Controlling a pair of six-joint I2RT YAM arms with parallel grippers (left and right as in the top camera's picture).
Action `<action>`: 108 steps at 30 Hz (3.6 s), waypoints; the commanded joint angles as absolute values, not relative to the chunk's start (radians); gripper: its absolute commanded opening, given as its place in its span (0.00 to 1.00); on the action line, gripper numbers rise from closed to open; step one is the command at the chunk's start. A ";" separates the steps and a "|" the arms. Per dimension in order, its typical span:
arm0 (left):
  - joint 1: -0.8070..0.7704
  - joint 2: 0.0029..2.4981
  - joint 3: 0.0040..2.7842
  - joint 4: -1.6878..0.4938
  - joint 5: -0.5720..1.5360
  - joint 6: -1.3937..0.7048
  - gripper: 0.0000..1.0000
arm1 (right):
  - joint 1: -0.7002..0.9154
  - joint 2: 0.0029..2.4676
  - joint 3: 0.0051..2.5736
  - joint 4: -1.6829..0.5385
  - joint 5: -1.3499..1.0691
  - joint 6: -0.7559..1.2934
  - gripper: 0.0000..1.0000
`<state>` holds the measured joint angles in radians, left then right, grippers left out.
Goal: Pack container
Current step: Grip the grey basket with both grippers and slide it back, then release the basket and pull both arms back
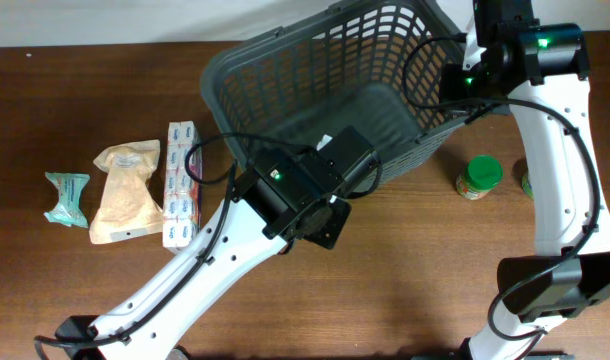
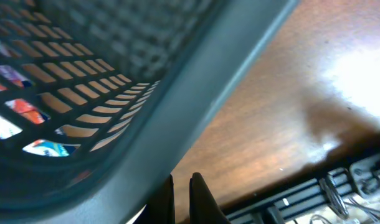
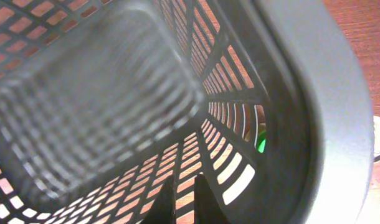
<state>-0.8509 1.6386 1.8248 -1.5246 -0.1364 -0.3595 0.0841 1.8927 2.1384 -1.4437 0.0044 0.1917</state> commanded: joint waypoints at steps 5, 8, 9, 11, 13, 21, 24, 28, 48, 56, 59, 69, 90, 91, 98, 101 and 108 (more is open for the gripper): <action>-0.768 1.637 1.820 -1.510 -0.213 -0.342 0.02 | 0.091 1.904 2.154 -1.467 0.031 0.202 0.04; -0.739 1.637 1.820 -1.493 -0.233 -0.326 0.02 | 0.092 1.903 2.154 -1.471 0.031 0.199 0.04; -0.730 1.639 1.820 -1.488 -0.233 -0.314 0.02 | 0.092 1.903 2.154 -1.474 0.031 0.194 0.04; -0.708 1.640 1.820 -1.483 -0.233 -0.311 0.02 | 0.091 1.903 2.154 -1.482 0.031 0.191 0.04; -0.695 1.644 1.820 -1.472 -0.233 -0.297 0.02 | 0.092 1.903 2.154 -1.487 0.031 0.191 0.04; -0.628 1.680 1.820 -1.418 -0.234 -0.259 0.02 | 0.106 1.903 2.154 -1.538 0.030 0.190 0.04; -0.603 1.683 1.820 -1.396 -0.233 -0.245 0.02 | 0.123 1.902 2.154 -1.539 0.028 0.179 0.04; -0.564 1.683 1.820 -1.375 -0.233 -0.229 0.02 | 0.144 1.901 2.154 -1.539 0.031 0.171 0.04; -0.454 1.512 1.893 -1.444 -0.305 -0.223 0.04 | 0.131 1.781 2.374 -1.451 0.043 0.162 0.04; -0.244 1.428 1.903 -1.442 -0.337 -0.222 0.21 | -0.089 1.774 2.460 -1.478 0.030 0.279 0.04; -0.178 1.434 1.903 -1.436 -0.337 -0.222 0.22 | -0.167 1.789 2.442 -1.489 -0.015 0.279 0.04; -0.061 1.447 1.902 -1.388 -0.341 -0.222 0.53 | -0.211 1.972 2.437 -1.431 -0.068 0.280 0.04; -0.056 1.504 1.899 -1.453 -0.337 -0.222 0.57 | -0.209 2.153 2.437 -1.327 -0.294 0.294 0.04; -0.056 1.514 1.899 -1.458 -0.337 -0.222 0.56 | -0.209 2.153 2.437 -1.326 -0.297 0.294 0.04; -0.056 1.565 1.899 -1.470 -0.337 -0.222 0.52 | -0.207 2.153 2.437 -1.327 -0.362 0.293 0.04; -0.056 1.567 1.899 -1.469 -0.337 -0.222 0.52 | -0.196 2.153 2.437 -1.328 -0.363 0.293 0.04; -0.056 1.567 1.899 -1.466 -0.337 -0.222 0.52 | -0.151 2.153 2.437 -1.327 -0.363 0.289 0.04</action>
